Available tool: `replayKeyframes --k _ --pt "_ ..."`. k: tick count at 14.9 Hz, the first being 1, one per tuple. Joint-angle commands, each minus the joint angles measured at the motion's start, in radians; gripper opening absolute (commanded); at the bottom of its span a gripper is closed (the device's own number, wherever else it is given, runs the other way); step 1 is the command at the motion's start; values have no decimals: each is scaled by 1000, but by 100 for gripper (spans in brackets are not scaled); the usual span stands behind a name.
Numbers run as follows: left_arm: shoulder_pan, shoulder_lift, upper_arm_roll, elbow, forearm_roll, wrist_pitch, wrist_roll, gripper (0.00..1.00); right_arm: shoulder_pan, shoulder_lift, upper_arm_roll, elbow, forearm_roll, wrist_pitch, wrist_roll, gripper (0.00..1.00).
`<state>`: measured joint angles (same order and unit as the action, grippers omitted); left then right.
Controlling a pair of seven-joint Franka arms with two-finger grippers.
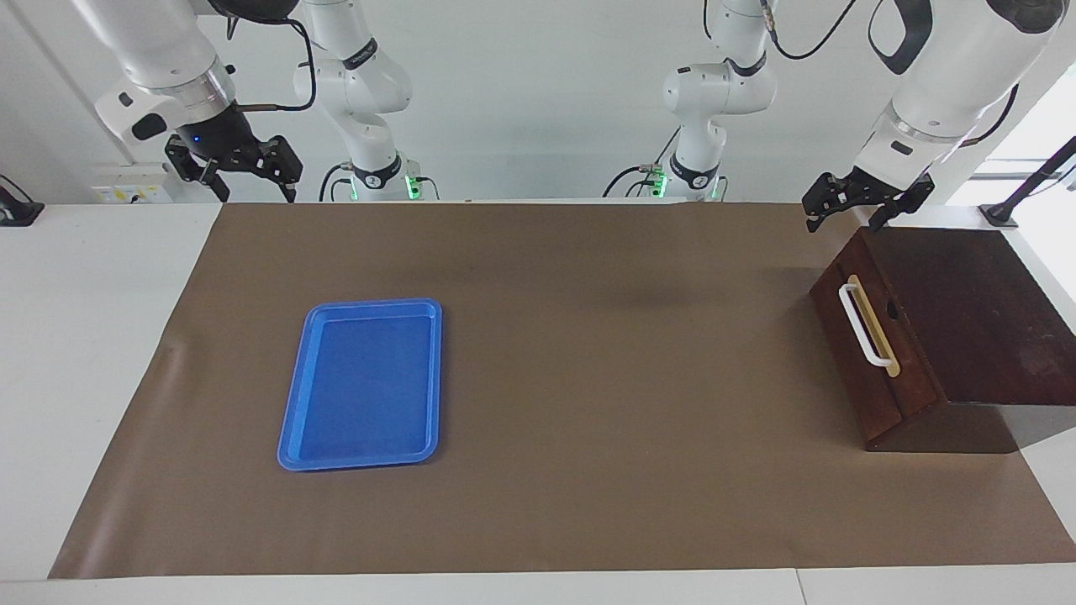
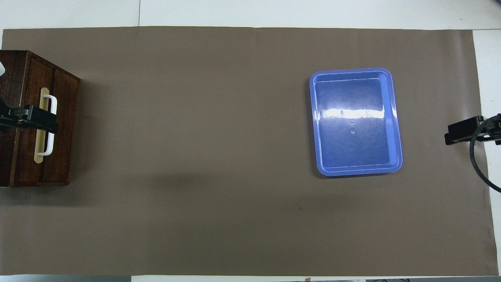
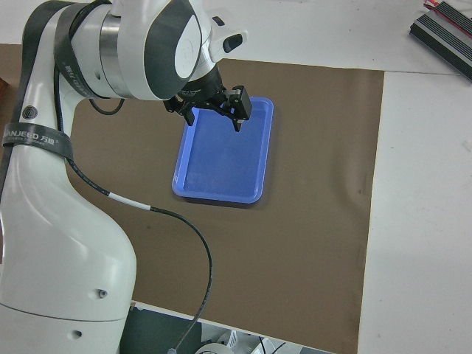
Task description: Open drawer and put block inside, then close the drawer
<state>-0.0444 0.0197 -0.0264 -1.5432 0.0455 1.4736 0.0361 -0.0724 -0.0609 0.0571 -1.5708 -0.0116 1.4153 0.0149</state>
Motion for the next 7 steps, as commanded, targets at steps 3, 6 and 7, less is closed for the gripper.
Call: replayKeyframes --k 3,6,7 --pt "11 9 8 23 -53 16 7 100 -15 -16 6 -14 19 5 -24 100" --pt "11 11 8 23 -53 25 5 100 -15 -16 6 -14 19 5 -24 100" --pt "11 9 8 21 -53 25 7 100 -15 -16 6 -14 19 5 -24 100"
